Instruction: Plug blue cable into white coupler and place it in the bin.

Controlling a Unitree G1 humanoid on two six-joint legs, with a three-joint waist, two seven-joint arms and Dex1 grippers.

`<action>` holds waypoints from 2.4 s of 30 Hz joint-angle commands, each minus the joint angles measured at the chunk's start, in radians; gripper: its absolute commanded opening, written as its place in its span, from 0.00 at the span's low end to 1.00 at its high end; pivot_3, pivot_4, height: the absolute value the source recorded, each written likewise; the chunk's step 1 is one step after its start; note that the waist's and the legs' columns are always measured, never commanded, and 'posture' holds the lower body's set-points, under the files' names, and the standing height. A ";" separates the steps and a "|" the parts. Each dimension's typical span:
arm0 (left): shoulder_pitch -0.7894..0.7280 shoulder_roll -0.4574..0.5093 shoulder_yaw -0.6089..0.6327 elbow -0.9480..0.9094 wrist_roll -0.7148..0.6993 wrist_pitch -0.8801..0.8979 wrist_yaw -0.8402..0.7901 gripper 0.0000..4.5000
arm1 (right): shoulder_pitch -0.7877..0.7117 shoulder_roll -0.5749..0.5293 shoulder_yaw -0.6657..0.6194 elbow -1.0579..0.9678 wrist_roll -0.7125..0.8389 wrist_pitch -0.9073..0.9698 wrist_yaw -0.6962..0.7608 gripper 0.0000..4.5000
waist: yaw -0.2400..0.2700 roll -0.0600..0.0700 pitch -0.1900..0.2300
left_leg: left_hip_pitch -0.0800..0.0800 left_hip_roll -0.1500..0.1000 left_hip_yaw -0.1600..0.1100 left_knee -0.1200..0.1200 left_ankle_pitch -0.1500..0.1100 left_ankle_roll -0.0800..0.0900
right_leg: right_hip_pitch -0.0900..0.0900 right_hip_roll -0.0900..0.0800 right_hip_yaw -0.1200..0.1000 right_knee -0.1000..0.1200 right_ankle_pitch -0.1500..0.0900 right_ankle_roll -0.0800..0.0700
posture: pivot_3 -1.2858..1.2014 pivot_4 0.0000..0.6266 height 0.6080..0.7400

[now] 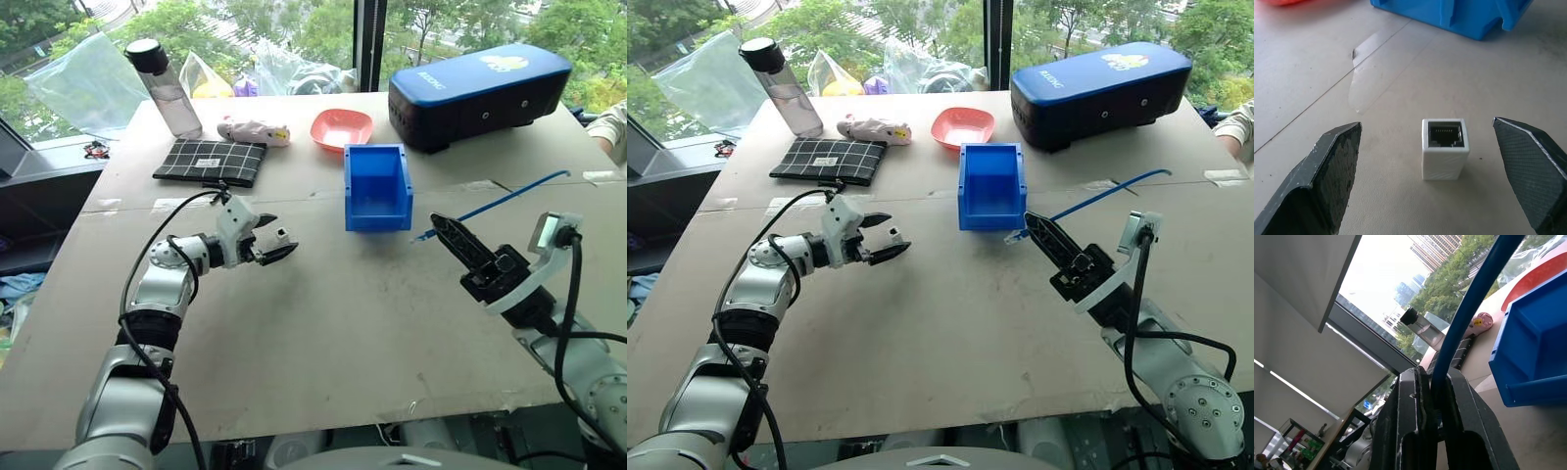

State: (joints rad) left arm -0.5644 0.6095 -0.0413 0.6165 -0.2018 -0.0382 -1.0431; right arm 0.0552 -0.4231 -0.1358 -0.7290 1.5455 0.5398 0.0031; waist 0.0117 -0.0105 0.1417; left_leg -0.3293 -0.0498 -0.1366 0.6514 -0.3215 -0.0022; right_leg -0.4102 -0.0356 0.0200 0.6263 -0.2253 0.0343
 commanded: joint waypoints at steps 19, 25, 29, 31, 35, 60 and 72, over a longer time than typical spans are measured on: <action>-0.009 -0.136 -0.155 -0.228 0.001 0.061 -0.303 0.14 | -0.200 -0.158 0.168 0.046 -0.333 0.086 0.236 0.00 | -0.016 -0.001 -0.001 | 0.000 -0.001 0.001 0.002 0.000 0.001 | 0.001 0.000 -0.002 0.001 0.001 0.001 | 0.52 0.24 1.00; -0.062 -0.198 -0.263 -0.226 0.063 0.063 -0.327 0.14 | -0.368 -0.164 0.327 0.235 -0.613 0.078 0.434 0.00 | -0.025 -0.002 -0.001 | 0.000 -0.001 0.000 0.002 0.000 0.001 | 0.001 0.002 -0.004 0.001 0.001 0.001 | 0.52 0.24 1.00; -0.093 -0.220 -0.298 -0.170 0.096 0.029 -0.336 0.14 | -0.426 -0.145 0.396 0.340 -0.776 0.038 0.533 0.00 | -0.025 -0.002 -0.001 | 0.000 -0.001 0.000 0.002 0.000 0.001 | 0.001 0.002 -0.004 0.001 0.001 0.001 | 0.52 0.24 1.00; -0.098 -0.220 -0.305 -0.155 0.104 0.017 -0.342 0.14 | -0.435 -0.130 0.405 0.360 -0.822 0.027 0.558 0.00 | -0.025 -0.002 -0.001 | 0.000 -0.001 0.000 0.002 0.000 0.001 | 0.001 0.001 -0.004 0.001 0.001 0.001 | 0.52 0.24 1.00; -0.104 -0.219 -0.311 -0.142 0.112 0.010 -0.348 0.14 | -0.441 -0.099 0.428 0.385 -0.909 0.014 0.598 0.00 | -0.025 -0.002 -0.001 | 0.000 -0.001 -0.001 0.002 0.000 0.001 | 0.001 0.001 -0.003 0.001 0.001 0.001 | 0.52 0.24 1.00; -0.113 -0.225 -0.309 -0.157 0.117 0.026 -0.356 0.14 | -0.441 -0.090 0.537 0.472 -1.248 -0.062 0.803 0.00 | -0.024 -0.002 -0.002 | 0.000 -0.001 -0.001 0.003 0.000 0.001 | 0.000 0.001 -0.004 0.002 0.001 0.001 | 0.52 0.24 1.00; -0.113 -0.226 -0.306 -0.166 0.115 0.033 -0.350 0.14 | -0.447 -0.111 0.551 0.443 -1.279 -0.028 0.876 0.00 | -0.025 -0.002 -0.002 | 0.000 -0.001 -0.001 0.003 0.000 0.001 | 0.001 0.000 -0.004 0.002 0.001 0.001 | 0.52 0.24 1.00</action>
State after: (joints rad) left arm -0.6523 0.3884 -0.3564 0.4847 -0.0784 -0.0041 -1.3920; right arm -0.4093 -0.5223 0.3777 -0.3010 0.2838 0.4722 0.8573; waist -0.0128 -0.0124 0.1395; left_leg -0.3292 -0.0510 -0.1379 0.6542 -0.3218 -0.0014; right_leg -0.4097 -0.0352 0.0163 0.6282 -0.2242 0.0355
